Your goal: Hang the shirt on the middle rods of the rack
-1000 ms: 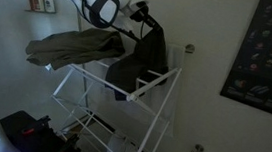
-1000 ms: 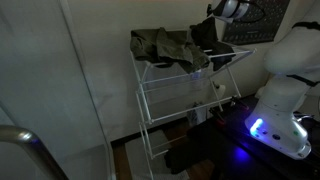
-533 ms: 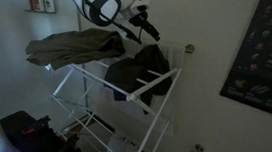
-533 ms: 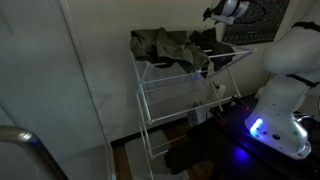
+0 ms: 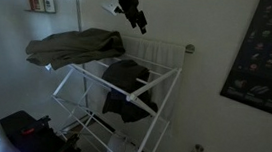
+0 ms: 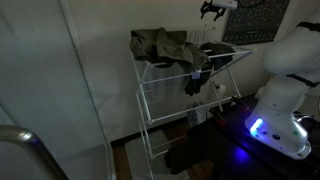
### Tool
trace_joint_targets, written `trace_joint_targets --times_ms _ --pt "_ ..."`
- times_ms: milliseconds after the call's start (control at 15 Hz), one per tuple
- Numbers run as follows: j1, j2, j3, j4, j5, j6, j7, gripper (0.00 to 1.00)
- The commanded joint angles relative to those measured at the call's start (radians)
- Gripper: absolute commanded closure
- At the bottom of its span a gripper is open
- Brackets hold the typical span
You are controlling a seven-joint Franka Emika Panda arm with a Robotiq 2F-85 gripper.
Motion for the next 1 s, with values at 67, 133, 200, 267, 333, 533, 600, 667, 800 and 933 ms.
trace_joint_targets --times_ms 67,133,200,267,333,533,600,667,800,933 --pt "0.082 -0.035 -0.041 0.087 -0.053 -0.262 0.012 0.00" --pt "0.096 -0.038 -0.045 0.104 -0.057 -0.319 0.006 0.00" --pt "0.110 -0.039 -0.050 0.122 -0.060 -0.374 -0.001 0.00" --pt "0.124 -0.039 -0.055 0.140 -0.058 -0.430 -0.011 0.00" --pt "0.134 -0.039 -0.058 0.153 -0.060 -0.474 -0.017 0.00" --pt "0.158 -0.033 -0.066 0.190 -0.065 -0.585 -0.028 0.00" --pt "0.162 -0.033 -0.068 0.195 -0.068 -0.603 -0.027 0.00" --pt "0.167 -0.029 -0.071 0.203 -0.069 -0.624 -0.032 0.00" --pt "0.173 -0.025 -0.074 0.211 -0.084 -0.643 -0.032 0.00" --pt "0.174 -0.024 -0.078 0.205 -0.095 -0.624 -0.040 0.00"
